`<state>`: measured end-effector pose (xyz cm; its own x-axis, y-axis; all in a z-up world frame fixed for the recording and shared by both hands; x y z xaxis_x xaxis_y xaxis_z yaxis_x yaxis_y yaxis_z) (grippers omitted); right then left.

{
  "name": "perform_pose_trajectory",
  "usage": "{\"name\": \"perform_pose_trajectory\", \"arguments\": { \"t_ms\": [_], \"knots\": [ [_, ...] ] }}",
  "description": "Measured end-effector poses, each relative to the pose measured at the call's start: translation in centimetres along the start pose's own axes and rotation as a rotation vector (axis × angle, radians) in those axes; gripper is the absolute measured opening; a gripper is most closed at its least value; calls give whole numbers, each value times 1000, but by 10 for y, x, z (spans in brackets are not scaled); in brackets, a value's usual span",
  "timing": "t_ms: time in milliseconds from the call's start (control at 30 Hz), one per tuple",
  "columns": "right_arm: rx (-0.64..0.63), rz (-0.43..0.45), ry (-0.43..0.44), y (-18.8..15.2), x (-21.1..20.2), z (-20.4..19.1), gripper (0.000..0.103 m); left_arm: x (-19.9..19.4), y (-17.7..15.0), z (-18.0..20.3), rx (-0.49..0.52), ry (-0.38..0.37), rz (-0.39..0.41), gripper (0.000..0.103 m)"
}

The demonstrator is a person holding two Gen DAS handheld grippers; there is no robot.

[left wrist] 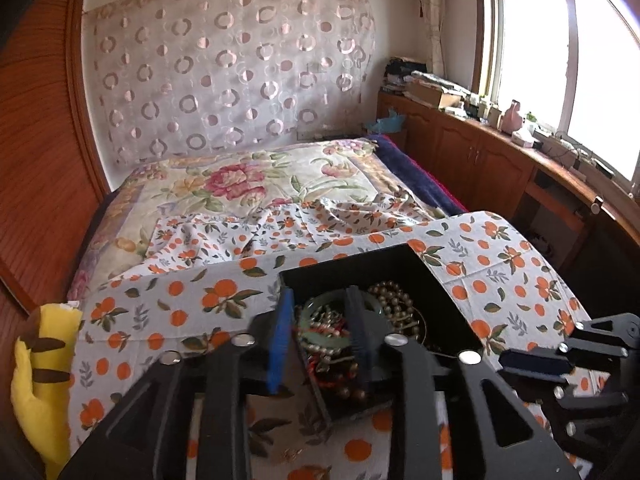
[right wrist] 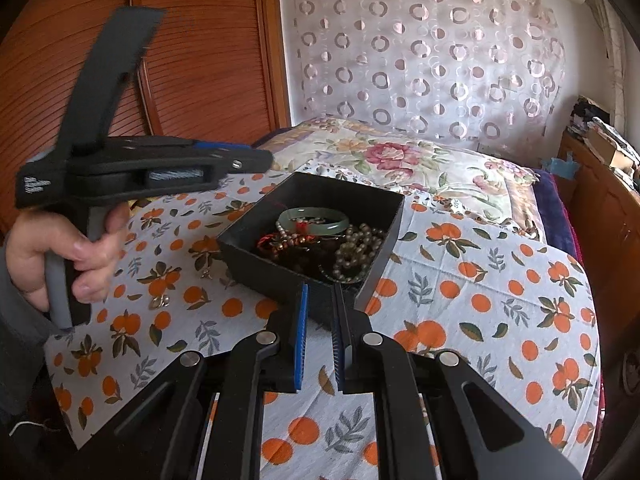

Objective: Organize jewelry

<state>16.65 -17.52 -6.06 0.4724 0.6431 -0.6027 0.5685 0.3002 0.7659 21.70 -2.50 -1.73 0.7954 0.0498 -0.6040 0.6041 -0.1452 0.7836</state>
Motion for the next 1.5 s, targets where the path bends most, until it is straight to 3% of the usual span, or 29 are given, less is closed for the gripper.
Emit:
{"name": "perform_pose_trajectory", "arguments": {
  "t_ms": [267, 367, 633, 867, 967, 1033, 1500],
  "knots": [
    [2, -1, 25, -12, 0, -15, 13, -21, -32, -34, 19, 3, -17, 29],
    [-6, -5, 29, -16, 1, -22, 26, -19, -49, -39, 33, -5, -49, 29],
    [-18, -32, 49, -26, 9, -36, 27, 2, -87, -28, 97, -53, -148, 29],
    [-17, -46, 52, -29, 13, -39, 27, 15, -97, -19, 131, -60, -184, 29],
    [-15, -47, 58, -28, 14, -40, 27, 23, -100, -20, 134, -70, -201, 15],
    [-20, -49, 63, -28, 16, -43, 27, 22, -101, -22, 126, -80, -196, 4],
    [-95, -125, 148, -19, 68, -90, 27, -27, -122, -80, 28, -8, -131, 5]
  ]
}}
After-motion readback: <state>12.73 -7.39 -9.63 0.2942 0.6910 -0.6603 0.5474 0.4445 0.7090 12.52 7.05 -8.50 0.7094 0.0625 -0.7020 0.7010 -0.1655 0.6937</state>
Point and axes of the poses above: each gripper's, at about its wrist camera, not at the fingertips, and x roughly the way its jaws point, z to its right, y to its top, the point moved 2 cm from there along x, roughly the way its jaws point, and after that the axes turned 15 degrees about y, right-handed, at the moved point
